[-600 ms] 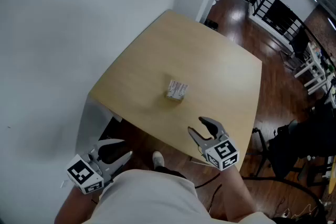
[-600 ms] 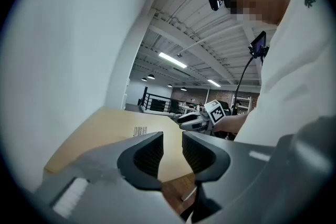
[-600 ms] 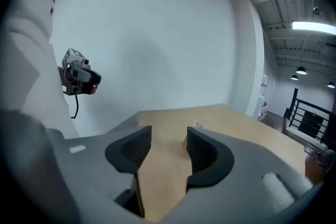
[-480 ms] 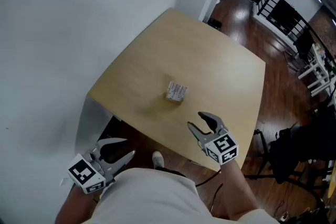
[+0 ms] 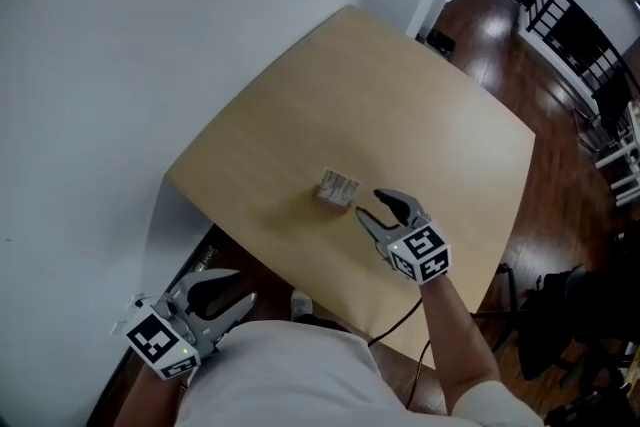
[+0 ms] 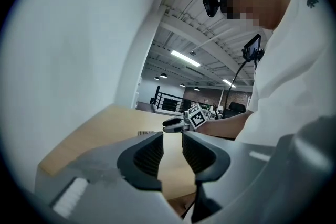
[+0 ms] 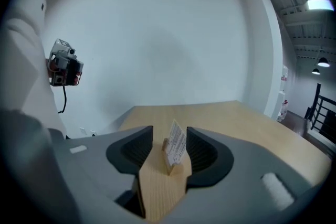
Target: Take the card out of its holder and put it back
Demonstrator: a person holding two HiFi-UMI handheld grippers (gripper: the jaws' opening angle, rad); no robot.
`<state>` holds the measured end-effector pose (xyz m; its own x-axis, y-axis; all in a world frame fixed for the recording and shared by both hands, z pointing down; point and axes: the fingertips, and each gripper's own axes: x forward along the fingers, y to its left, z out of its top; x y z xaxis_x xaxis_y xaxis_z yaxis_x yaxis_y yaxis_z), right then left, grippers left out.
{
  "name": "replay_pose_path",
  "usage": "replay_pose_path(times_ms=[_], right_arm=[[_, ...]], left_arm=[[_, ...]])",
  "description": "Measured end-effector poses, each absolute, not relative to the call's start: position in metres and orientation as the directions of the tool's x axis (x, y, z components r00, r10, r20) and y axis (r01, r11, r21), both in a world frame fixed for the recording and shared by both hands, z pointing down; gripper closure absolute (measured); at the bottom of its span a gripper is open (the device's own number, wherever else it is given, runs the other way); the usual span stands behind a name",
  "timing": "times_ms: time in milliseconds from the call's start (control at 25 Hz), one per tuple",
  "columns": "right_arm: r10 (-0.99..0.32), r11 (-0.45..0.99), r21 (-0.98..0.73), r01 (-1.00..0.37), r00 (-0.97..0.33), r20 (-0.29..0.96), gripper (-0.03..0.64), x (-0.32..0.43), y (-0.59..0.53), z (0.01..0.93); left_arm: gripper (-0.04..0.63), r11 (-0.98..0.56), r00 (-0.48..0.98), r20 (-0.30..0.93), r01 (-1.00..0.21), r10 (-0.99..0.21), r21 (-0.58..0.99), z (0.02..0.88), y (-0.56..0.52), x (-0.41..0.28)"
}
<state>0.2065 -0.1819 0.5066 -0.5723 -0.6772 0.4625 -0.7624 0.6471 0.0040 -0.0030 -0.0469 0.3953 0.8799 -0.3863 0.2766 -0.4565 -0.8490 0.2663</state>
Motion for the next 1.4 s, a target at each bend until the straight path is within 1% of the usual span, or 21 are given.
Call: replay_pose_path(times_ms=[440, 640, 840, 1040, 1400], right_arm=[[-0.558, 0.731, -0.070, -0.679, -0.653, 0.511, 0.418, 0.200, -0.237, 0.558], [-0.490, 0.770, -0.104, -0.630, -0.687, 0.536, 0.460, 0.191, -0.239, 0.577], [-0.468, 0.787, -0.114, -0.606, -0.707, 0.530, 0.495, 0.183, -0.240, 0.581], [-0.463, 0.797, -0.109, -0.595, -0.716, 0.523, 0.572, 0.180, -0.242, 0.581], [-0.467, 0.791, -0.145, -0.595, -0.739, 0.486, 0.595, 0.178, -0.242, 0.573]], left_arm=[[0.476, -0.783, 0.824, 0.319, -0.554, -0.468, 0.282, 0.396, -0.049, -0.002], [0.476, -0.763, 0.803, 0.336, -0.584, -0.493, 0.276, 0.396, -0.045, -0.005], [0.476, -0.750, 0.786, 0.351, -0.605, -0.508, 0.268, 0.397, -0.042, -0.008], [0.476, -0.752, 0.781, 0.362, -0.608, -0.509, 0.255, 0.395, -0.040, -0.007], [0.476, -0.765, 0.790, 0.371, -0.592, -0.488, 0.254, 0.393, -0.037, -0.002]])
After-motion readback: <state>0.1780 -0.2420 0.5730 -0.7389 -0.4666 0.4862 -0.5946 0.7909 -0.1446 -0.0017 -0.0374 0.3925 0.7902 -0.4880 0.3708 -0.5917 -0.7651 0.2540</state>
